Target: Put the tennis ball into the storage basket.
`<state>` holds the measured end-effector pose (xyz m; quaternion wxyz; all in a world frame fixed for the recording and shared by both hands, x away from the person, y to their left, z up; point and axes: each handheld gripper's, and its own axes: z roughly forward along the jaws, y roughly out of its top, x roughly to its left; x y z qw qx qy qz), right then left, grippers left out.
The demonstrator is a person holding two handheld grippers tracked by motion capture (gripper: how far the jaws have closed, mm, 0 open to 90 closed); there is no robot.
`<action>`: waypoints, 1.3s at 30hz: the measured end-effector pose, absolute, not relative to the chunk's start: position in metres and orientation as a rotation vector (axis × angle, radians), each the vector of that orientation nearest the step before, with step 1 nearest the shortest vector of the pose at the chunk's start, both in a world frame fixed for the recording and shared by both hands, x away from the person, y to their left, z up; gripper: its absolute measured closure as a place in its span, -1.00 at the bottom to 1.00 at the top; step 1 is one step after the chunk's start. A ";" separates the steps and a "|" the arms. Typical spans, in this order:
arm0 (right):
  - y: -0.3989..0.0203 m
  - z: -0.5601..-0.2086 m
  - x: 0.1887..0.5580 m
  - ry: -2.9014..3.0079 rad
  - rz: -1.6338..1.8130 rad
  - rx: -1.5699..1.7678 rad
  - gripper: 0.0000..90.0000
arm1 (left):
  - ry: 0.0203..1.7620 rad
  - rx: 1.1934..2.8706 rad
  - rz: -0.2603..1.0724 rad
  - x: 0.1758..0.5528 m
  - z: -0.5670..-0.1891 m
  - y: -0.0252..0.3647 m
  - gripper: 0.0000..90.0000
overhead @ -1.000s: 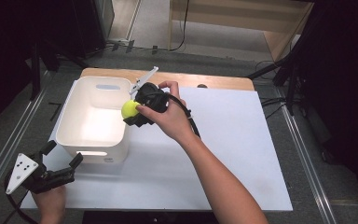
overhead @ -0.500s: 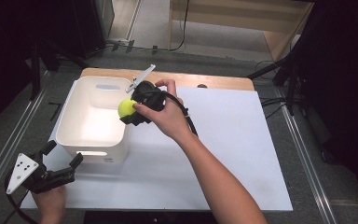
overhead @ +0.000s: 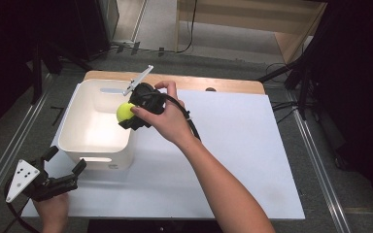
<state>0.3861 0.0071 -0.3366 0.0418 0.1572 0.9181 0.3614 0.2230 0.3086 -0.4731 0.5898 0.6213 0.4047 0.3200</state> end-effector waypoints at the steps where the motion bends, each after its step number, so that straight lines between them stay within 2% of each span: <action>1: 0.009 -0.337 0.386 2.810 1.112 0.488 -0.50 | 0.943 1.446 0.745 0.223 -0.473 0.309 -1.00; 39: 0.040 -0.352 0.384 2.873 1.082 0.427 -0.50 | 0.940 1.455 0.752 0.223 -0.473 0.308 -1.00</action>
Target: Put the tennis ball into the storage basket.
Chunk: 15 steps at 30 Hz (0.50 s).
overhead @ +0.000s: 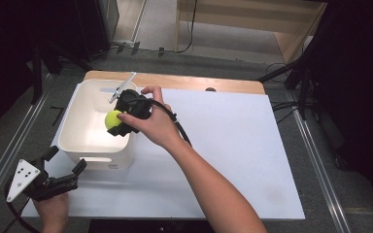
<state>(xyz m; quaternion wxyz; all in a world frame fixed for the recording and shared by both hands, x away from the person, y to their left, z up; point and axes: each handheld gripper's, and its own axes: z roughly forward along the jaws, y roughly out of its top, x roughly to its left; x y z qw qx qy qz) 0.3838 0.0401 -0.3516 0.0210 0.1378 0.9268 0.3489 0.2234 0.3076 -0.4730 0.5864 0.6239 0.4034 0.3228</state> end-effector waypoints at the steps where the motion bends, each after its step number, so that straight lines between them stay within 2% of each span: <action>1: 0.041 -0.352 0.384 2.873 1.080 0.426 -0.50 | 0.941 1.454 0.752 0.223 -0.473 0.308 -1.00; 15: 0.046 -0.366 0.382 2.900 1.024 0.425 -0.50 | 0.943 1.454 0.751 0.223 -0.473 0.307 -1.00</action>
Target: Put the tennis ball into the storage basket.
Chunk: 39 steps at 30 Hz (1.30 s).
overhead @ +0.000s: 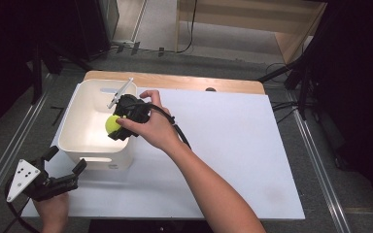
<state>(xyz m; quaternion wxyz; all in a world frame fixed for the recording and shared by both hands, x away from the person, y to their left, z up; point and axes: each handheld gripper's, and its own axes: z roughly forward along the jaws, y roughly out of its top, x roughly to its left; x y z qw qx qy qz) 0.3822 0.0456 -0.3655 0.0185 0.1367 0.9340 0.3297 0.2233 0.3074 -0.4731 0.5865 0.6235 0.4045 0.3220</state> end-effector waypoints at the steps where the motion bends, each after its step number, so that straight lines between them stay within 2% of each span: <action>1: 0.046 -0.366 0.382 2.905 1.012 0.437 -0.50 | 0.942 1.453 0.751 0.223 -0.473 0.307 -1.00; 19: 0.053 -0.379 0.378 2.913 0.922 0.386 -0.52 | 0.943 1.456 0.751 0.223 -0.473 0.307 -1.00; 21: 0.054 -0.380 0.377 2.898 0.928 0.368 -0.58 | 0.944 1.456 0.750 0.223 -0.473 0.307 -1.00; 23: 0.053 -0.378 0.375 2.875 0.949 0.377 -0.76 | 0.945 1.456 0.750 0.223 -0.473 0.307 -1.00; 39: 0.031 -0.367 0.375 2.777 1.055 0.410 -0.79 | 0.945 1.465 0.753 0.223 -0.473 0.307 -1.00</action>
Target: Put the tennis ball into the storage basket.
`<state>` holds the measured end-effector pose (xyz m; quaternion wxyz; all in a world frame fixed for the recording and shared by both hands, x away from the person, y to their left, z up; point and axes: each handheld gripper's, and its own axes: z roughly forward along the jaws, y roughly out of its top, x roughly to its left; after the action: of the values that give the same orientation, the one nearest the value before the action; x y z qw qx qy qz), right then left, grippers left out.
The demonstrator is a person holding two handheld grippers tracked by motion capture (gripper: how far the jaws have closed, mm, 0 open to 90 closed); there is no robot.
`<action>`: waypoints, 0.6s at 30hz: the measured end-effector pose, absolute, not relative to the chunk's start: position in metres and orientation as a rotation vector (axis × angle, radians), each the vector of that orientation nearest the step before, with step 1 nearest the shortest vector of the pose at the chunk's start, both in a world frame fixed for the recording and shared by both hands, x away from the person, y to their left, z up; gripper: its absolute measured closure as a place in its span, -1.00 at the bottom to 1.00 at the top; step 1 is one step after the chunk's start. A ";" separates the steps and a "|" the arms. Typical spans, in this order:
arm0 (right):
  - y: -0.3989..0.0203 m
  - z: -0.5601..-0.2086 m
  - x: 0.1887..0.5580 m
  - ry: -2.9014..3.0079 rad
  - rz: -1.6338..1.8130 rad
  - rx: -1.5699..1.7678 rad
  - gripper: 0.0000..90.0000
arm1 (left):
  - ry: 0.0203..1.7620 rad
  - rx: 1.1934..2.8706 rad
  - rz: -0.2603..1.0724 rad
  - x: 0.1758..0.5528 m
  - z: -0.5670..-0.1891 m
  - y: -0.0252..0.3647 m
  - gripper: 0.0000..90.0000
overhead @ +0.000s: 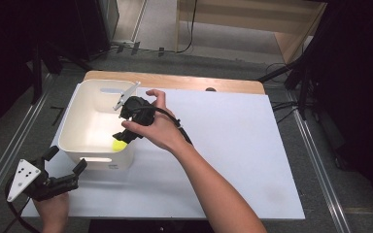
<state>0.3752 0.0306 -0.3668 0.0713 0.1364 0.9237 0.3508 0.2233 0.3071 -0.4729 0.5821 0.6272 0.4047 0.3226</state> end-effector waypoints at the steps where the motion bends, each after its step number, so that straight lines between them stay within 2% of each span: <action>1: 0.028 -0.366 0.375 2.776 1.055 0.413 -0.79 | 0.942 1.462 0.755 0.224 -0.473 0.307 -1.00; 15: 0.006 -0.368 0.372 2.750 1.081 0.476 -0.82 | 0.944 1.462 0.754 0.224 -0.473 0.306 -1.00; 18: 0.000 -0.368 0.373 2.745 1.107 0.483 -0.96 | 0.941 1.465 0.755 0.224 -0.473 0.306 -1.00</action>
<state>0.3726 0.0003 -0.3684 0.0714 0.1608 0.9129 0.3682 0.2241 0.3059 -0.4733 0.5826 0.6273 0.4031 0.3234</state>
